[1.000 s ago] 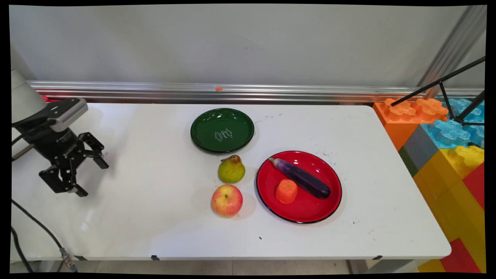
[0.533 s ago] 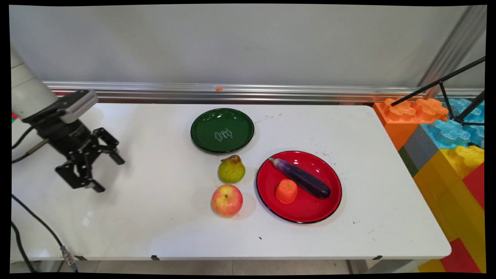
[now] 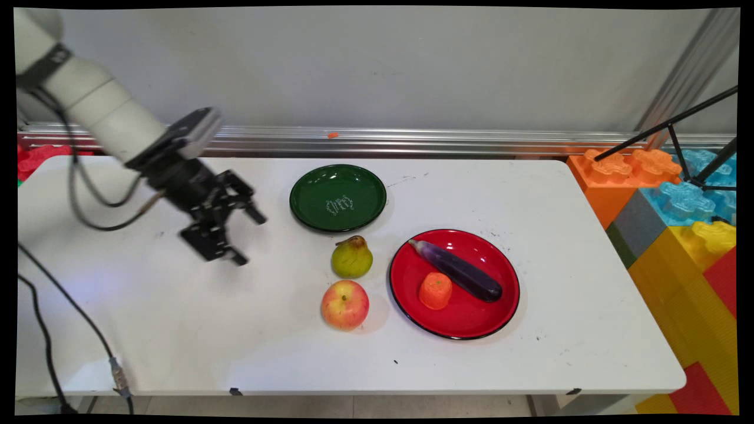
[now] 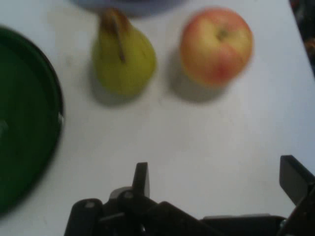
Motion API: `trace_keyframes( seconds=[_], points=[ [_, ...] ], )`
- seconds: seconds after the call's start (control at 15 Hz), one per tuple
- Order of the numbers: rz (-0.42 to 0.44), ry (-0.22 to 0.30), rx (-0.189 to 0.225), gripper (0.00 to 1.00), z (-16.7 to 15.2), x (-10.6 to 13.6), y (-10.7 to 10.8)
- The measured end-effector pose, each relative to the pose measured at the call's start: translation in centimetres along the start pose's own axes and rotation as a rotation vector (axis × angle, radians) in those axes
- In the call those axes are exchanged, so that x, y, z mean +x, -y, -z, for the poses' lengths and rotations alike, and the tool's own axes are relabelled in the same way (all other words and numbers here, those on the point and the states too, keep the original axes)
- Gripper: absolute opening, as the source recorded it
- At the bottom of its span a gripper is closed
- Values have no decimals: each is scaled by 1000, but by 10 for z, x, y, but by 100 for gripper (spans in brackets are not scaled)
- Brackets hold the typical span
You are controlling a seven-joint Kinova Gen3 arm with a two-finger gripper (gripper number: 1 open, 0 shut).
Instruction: Pick up the eggplant from the red plate
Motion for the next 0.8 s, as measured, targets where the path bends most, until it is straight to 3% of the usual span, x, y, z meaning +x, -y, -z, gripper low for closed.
trace_keyframes(
  seconds=[0.6, 0.8],
  points=[
    [-148, -57, 80, 100, -68, 123, 52],
    [-204, -64, 89, 100, -88, 149, 65]
  ],
)
